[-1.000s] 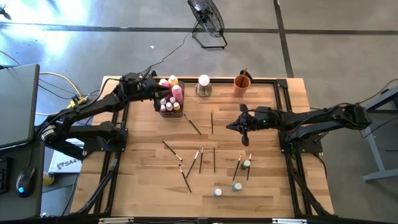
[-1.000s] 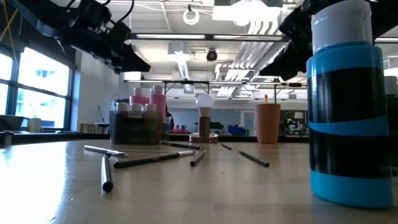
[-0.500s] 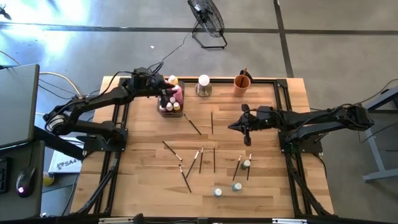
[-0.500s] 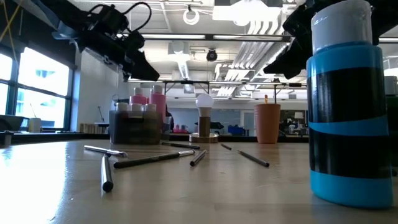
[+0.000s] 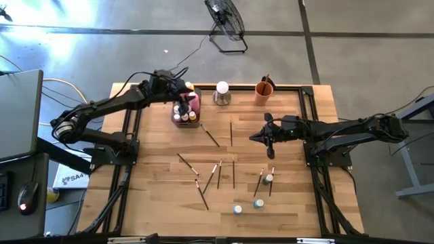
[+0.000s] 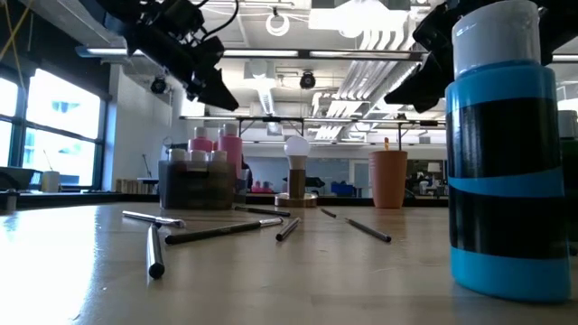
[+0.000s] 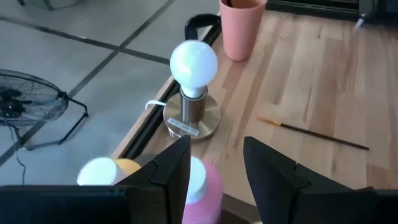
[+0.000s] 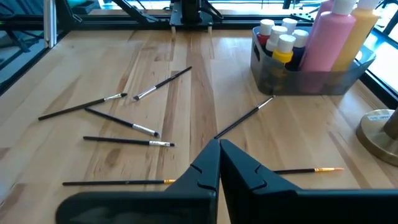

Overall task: Pick & Place Paint Supplies
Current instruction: Adjust the large pink paint bottles

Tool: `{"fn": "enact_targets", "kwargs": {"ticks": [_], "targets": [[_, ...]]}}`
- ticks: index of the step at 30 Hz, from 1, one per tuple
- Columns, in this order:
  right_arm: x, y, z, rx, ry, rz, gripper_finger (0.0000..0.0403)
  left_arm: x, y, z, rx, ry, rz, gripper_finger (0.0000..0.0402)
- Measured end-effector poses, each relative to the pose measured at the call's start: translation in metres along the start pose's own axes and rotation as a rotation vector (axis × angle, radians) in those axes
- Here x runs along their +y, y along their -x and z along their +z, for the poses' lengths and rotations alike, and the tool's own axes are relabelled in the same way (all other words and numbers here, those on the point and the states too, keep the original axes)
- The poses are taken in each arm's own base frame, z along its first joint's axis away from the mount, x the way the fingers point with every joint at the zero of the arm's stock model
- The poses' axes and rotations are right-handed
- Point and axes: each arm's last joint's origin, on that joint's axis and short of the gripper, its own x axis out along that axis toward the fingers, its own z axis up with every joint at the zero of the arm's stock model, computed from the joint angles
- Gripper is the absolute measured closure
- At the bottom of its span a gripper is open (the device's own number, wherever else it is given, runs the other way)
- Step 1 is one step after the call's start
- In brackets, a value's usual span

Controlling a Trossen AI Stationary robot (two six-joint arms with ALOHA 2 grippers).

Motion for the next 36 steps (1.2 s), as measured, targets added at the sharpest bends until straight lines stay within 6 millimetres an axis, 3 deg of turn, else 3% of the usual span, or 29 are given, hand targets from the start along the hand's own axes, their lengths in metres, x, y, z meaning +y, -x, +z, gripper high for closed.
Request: {"fn": "enact_targets", "kwargs": {"ticks": [6,21,36], "targets": [[0.000,0.000,0.000,0.003,-0.045,0.001,0.0399,0.002,0.004,0.009,0.006,-0.012,-0.001,0.0256],[0.000,0.000,-0.002,0.016,-0.069,0.000,0.0399,-0.012,0.005,0.002,0.079,0.056,-0.236,0.0261],[0.000,0.000,-0.002,0.016,-0.069,-0.007,0.0399,-0.051,0.002,0.003,0.153,-0.008,-0.044,0.0382]]}}
